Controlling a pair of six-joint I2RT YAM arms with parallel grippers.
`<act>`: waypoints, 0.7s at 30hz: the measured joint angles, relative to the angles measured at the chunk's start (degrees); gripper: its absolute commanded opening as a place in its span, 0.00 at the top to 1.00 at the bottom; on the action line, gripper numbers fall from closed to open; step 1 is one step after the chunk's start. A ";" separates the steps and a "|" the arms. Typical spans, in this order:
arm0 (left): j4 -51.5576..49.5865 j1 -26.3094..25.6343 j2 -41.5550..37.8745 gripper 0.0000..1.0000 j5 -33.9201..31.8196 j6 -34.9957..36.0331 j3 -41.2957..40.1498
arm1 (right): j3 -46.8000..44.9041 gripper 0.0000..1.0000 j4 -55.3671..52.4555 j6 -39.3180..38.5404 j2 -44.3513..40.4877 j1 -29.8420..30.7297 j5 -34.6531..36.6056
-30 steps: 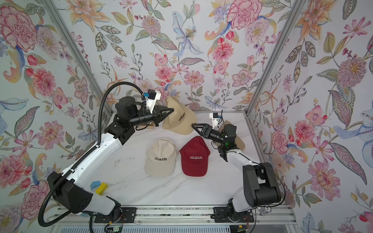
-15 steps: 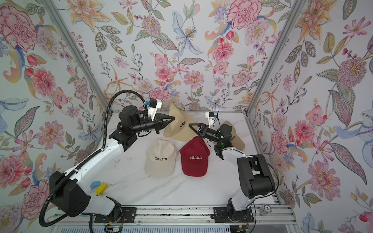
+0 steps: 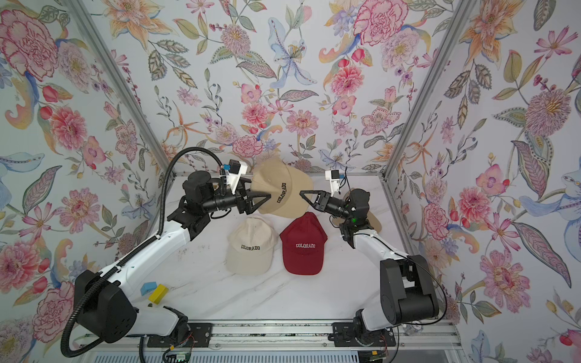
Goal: Stack the baseball caps by color
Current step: Pick up the baseball cap from the center of the board.
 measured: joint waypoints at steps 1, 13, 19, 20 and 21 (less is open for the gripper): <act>0.57 0.26 -0.17 0.10 0.04 -0.26 -0.39 | 0.44 1.00 -1.95 -1.55 -0.85 -0.07 -0.31; 9.33 1.95 -0.28 0.63 3.41 -6.60 -3.19 | 2.19 1.00 -15.30 -11.43 -3.80 -1.25 -0.61; 9.99 2.27 -0.50 0.72 4.50 -7.74 -3.78 | 2.45 1.00 -16.37 -12.11 -3.80 -2.08 -0.61; 9.99 2.32 -0.61 0.73 4.66 -7.74 -3.85 | 2.47 1.00 -16.37 -12.17 -3.82 -2.14 -0.61; 9.99 2.38 -0.74 0.73 4.70 -7.74 -3.93 | 2.49 1.00 -16.39 -12.20 -3.82 -2.23 -0.63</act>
